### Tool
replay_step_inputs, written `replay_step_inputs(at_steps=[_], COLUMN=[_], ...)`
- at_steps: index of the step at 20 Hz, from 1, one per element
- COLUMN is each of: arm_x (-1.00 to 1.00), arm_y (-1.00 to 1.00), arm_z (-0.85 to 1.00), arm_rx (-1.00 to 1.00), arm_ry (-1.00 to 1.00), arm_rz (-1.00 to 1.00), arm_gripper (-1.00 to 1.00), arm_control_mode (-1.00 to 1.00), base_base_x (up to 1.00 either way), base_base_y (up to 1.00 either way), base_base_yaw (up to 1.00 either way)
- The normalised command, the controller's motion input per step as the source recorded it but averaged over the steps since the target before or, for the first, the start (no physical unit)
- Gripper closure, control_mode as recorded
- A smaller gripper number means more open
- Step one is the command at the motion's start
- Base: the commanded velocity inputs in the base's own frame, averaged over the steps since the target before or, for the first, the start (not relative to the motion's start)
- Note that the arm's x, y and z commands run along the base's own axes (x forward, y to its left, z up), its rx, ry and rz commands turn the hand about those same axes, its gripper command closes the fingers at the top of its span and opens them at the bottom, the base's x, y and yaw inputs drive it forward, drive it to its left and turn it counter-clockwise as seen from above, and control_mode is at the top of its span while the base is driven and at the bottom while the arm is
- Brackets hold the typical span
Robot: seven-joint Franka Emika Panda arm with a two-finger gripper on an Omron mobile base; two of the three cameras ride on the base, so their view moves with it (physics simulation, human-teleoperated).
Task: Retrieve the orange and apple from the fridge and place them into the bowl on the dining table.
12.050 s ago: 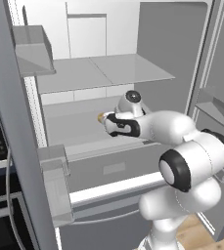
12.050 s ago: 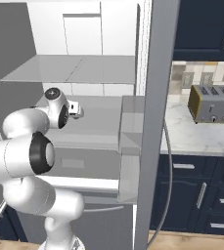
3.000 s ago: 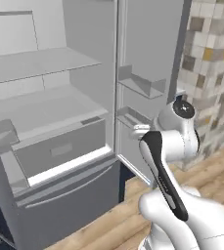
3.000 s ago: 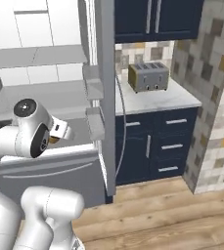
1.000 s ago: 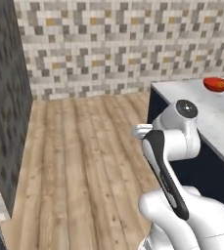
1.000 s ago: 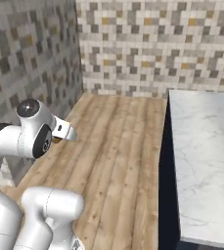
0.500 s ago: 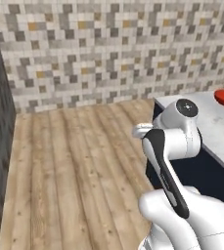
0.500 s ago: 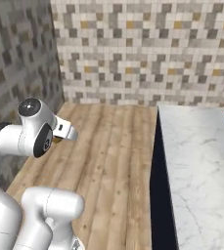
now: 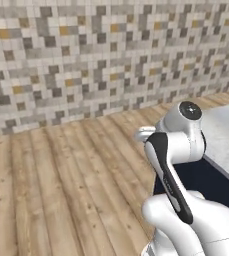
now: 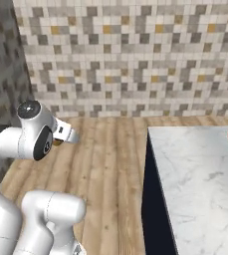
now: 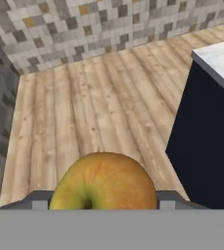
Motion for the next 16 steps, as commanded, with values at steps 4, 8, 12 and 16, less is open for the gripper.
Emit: replay_step_inputs(at_steps=[4, 8, 12, 16], arm_x=[0.00, 0.00, 0.00, 0.00], arm_y=[0.00, 0.00, 0.00, 0.00], arm_z=[0.00, 0.00, 0.00, 0.00], arm_rx=[0.00, 0.00, 0.00, 0.00], arm_ry=[0.00, 0.00, 0.00, 0.00], arm_rz=[0.00, 0.00, 0.00, 0.00], arm_gripper=[1.00, 1.00, 1.00, 1.00], arm_control_mode=[1.00, 1.00, 1.00, 1.00], base_base_x=[1.00, 1.00, 1.00, 1.00], base_base_y=[0.02, 0.11, 0.22, 0.19], base_base_yaw=[-0.33, -0.33, -0.35, -0.44])
